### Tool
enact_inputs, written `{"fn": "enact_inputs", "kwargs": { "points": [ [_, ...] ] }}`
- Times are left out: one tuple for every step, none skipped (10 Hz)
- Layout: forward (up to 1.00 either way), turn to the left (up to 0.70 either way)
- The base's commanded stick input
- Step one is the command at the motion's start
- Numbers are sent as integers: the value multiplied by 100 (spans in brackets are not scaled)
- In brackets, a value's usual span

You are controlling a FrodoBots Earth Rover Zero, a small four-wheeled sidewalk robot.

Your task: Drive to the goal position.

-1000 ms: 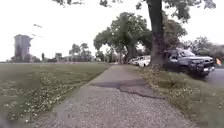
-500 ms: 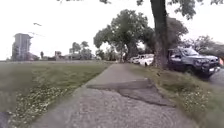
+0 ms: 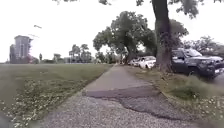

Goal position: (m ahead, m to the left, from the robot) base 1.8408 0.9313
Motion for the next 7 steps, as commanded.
{"fn": "enact_inputs", "kwargs": {
  "points": [
    [70, 0],
    [70, 0],
    [70, 0],
    [70, 0],
    [70, 0],
    [70, 0],
    [70, 0]
  ]
}}
